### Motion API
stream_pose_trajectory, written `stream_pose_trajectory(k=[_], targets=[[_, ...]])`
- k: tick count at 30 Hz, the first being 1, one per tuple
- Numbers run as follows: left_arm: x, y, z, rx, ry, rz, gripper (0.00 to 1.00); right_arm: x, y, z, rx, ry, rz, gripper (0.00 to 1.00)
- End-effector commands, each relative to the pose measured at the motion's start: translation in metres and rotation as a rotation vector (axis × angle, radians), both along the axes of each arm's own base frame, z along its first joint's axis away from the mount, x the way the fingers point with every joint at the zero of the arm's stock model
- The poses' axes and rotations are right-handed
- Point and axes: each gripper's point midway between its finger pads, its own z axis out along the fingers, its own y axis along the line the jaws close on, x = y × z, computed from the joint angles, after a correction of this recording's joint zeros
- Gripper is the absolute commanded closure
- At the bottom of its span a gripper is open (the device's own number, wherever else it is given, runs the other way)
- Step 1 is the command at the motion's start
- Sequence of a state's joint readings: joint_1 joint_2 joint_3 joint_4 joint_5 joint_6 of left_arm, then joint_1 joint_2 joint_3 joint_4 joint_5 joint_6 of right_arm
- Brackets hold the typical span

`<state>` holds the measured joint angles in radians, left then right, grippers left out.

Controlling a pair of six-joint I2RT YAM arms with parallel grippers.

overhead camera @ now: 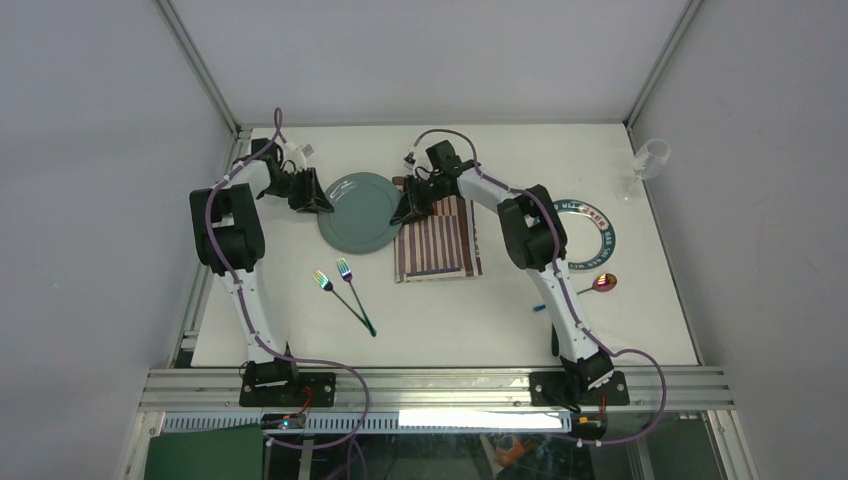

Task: Set the dinner table for one person
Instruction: Place the plate at the center of the board.

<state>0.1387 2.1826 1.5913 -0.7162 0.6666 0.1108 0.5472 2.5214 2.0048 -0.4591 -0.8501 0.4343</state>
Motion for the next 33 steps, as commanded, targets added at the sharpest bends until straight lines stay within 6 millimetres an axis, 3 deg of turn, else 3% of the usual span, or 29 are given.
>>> stream_pose_trajectory(k=[1, 4, 6, 13, 23, 25, 33], targets=[[0.021, -0.043, -0.023, 0.027, -0.067, -0.062, 0.74, 0.007, 0.030, -0.029, -0.047, -0.266, 0.084, 0.81], [0.026, -0.044, -0.025, 0.039, -0.078, -0.062, 0.72, 0.012, 0.029, -0.032, -0.056, -0.272, 0.075, 0.77], [0.029, -0.045, -0.025, 0.041, -0.082, -0.064, 0.61, 0.017, 0.026, -0.034, -0.070, -0.277, 0.064, 0.75], [0.035, -0.043, -0.020, 0.073, -0.114, -0.057, 0.57, 0.026, 0.020, -0.028, -0.096, -0.318, 0.041, 0.73], [0.026, -0.039, -0.026, 0.105, -0.099, -0.057, 0.61, 0.033, 0.005, -0.003, -0.171, -0.402, 0.010, 0.72], [0.025, -0.038, -0.026, 0.113, -0.100, -0.060, 0.61, 0.042, -0.009, 0.001, -0.184, -0.405, -0.018, 0.73], [0.022, -0.036, -0.027, 0.128, -0.101, -0.062, 0.63, 0.050, -0.033, 0.008, -0.195, -0.384, -0.083, 0.74]])
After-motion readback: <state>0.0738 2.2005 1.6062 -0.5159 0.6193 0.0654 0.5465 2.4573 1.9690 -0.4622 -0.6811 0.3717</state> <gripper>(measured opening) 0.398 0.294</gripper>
